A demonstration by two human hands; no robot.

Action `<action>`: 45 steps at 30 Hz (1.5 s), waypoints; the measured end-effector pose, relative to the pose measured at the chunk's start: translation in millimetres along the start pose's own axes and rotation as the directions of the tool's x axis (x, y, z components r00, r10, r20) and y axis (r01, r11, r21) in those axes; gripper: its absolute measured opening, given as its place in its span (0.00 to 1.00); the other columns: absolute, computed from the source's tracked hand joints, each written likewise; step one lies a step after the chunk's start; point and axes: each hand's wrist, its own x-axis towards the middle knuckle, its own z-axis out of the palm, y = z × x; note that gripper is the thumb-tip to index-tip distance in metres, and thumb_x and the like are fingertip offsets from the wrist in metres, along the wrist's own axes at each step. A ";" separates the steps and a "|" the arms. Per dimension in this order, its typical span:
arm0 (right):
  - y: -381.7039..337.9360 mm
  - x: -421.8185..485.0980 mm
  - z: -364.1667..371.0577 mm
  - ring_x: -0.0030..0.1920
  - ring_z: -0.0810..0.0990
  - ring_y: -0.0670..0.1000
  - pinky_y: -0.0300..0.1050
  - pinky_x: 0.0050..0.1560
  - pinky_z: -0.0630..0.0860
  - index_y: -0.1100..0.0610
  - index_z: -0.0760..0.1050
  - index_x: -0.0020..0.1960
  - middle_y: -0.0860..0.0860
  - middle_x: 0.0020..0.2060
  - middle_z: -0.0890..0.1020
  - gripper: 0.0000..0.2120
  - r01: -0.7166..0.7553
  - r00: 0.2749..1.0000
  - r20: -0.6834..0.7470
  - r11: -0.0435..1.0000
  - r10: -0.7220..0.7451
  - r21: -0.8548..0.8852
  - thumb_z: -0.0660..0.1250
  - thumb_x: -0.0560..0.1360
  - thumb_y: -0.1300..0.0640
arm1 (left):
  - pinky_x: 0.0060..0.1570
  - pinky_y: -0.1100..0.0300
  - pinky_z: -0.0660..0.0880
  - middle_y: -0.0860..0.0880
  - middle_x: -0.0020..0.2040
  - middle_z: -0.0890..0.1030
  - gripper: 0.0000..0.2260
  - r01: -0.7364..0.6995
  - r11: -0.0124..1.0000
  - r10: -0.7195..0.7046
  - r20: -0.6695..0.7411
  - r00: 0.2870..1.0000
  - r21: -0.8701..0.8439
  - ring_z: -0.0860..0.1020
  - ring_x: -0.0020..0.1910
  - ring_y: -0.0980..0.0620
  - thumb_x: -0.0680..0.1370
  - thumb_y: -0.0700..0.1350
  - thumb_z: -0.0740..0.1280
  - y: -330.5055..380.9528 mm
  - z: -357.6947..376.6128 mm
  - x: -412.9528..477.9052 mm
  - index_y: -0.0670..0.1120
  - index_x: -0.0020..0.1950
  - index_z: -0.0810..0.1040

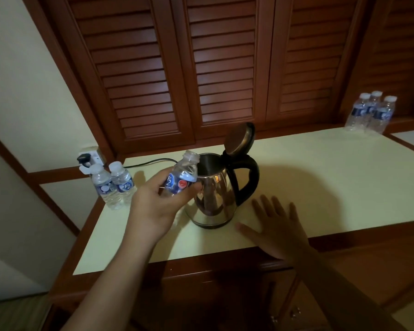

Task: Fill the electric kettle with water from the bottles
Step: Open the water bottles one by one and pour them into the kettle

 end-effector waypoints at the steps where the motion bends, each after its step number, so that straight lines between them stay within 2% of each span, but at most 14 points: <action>1: 0.1 -0.1 0.0 0.81 0.34 0.53 0.66 0.77 0.36 0.44 0.36 0.82 0.46 0.81 0.37 0.49 -0.001 1.000 0.000 1.000 0.001 0.001 0.35 0.69 0.17 | 0.50 0.54 0.82 0.58 0.49 0.88 0.15 0.000 0.999 0.000 -0.009 1.000 0.051 0.85 0.48 0.59 0.74 0.51 0.79 1.6 -3.3 4.3 0.54 0.59 0.85; 4: -0.3 0.6 0.4 0.81 0.34 0.53 0.66 0.78 0.36 0.44 0.36 0.82 0.47 0.82 0.37 0.50 0.004 1.000 -0.008 1.000 -0.004 0.008 0.34 0.68 0.17 | 0.43 0.53 0.81 0.57 0.44 0.87 0.14 0.010 0.971 -0.002 -0.034 0.999 0.237 0.84 0.43 0.60 0.72 0.58 0.78 8.4 -9.6 17.1 0.56 0.56 0.85; 8: 0.0 0.0 -0.2 0.81 0.35 0.53 0.66 0.78 0.36 0.45 0.36 0.82 0.47 0.82 0.37 0.50 0.016 1.000 -0.013 1.000 -0.016 -0.001 0.34 0.69 0.18 | 0.43 0.47 0.82 0.54 0.41 0.85 0.19 0.041 0.887 -0.034 -0.024 0.999 0.459 0.83 0.42 0.51 0.70 0.65 0.77 12.2 -12.5 37.3 0.55 0.54 0.83; 11: 0.1 -0.8 -0.9 0.81 0.35 0.54 0.66 0.78 0.37 0.45 0.37 0.82 0.48 0.82 0.38 0.49 0.022 1.000 -0.020 1.000 -0.022 -0.005 0.34 0.69 0.18 | 0.51 0.44 0.81 0.53 0.52 0.85 0.28 -0.020 0.761 0.019 0.008 1.000 0.648 0.81 0.52 0.48 0.69 0.70 0.74 14.0 -13.6 47.1 0.57 0.64 0.81; 13: 0.1 -0.8 -1.1 0.81 0.35 0.54 0.66 0.78 0.37 0.45 0.37 0.82 0.48 0.82 0.38 0.49 0.023 1.000 -0.020 1.000 -0.023 -0.010 0.34 0.69 0.18 | 0.60 0.42 0.75 0.51 0.60 0.83 0.32 -0.039 0.646 0.045 0.013 0.999 0.763 0.78 0.61 0.45 0.70 0.70 0.73 17.3 -13.9 51.1 0.59 0.71 0.77; 15: -0.3 -0.5 -1.4 0.81 0.35 0.53 0.66 0.78 0.37 0.45 0.37 0.82 0.48 0.82 0.37 0.49 0.020 1.000 -0.017 1.000 -0.020 -0.017 0.34 0.70 0.18 | 0.63 0.40 0.70 0.51 0.64 0.80 0.34 -0.048 0.546 0.058 0.019 0.998 0.836 0.75 0.67 0.43 0.70 0.71 0.73 19.7 -13.7 53.8 0.61 0.74 0.74; 20: -1.4 -1.8 -2.8 0.81 0.35 0.53 0.65 0.78 0.36 0.45 0.37 0.82 0.47 0.82 0.37 0.49 0.013 1.000 -0.012 1.000 -0.013 -0.006 0.34 0.69 0.18 | 0.61 0.40 0.65 0.53 0.65 0.79 0.32 -0.075 0.476 0.100 0.031 0.994 0.876 0.71 0.68 0.45 0.72 0.69 0.72 22.0 -14.5 55.6 0.64 0.74 0.72; 26: -0.6 -2.4 -2.6 0.81 0.35 0.53 0.65 0.78 0.37 0.45 0.38 0.82 0.48 0.82 0.38 0.49 0.023 1.000 -0.021 1.000 -0.023 -0.003 0.35 0.69 0.18 | 0.59 0.40 0.66 0.53 0.66 0.77 0.31 -0.095 0.411 0.149 0.035 0.988 0.907 0.70 0.68 0.45 0.73 0.67 0.72 22.0 -14.7 57.3 0.65 0.75 0.70; 36: 1.1 -5.5 -4.4 0.82 0.38 0.53 0.64 0.78 0.37 0.39 0.43 0.81 0.49 0.83 0.43 0.40 0.084 0.996 -0.038 0.996 -0.085 -0.013 0.37 0.74 0.22 | 0.59 0.41 0.68 0.54 0.68 0.75 0.28 -0.184 0.352 0.251 0.097 0.963 0.918 0.68 0.67 0.45 0.74 0.60 0.74 20.0 -14.0 63.2 0.64 0.73 0.71; 45: 3.2 -8.7 -4.1 0.82 0.45 0.49 0.59 0.79 0.37 0.38 0.55 0.80 0.45 0.82 0.53 0.32 0.152 0.986 -0.076 0.988 -0.149 0.034 0.44 0.79 0.28 | 0.66 0.37 0.62 0.52 0.68 0.75 0.27 -0.242 0.304 0.312 0.144 0.939 0.921 0.68 0.70 0.44 0.75 0.51 0.74 20.9 -10.7 63.8 0.61 0.73 0.72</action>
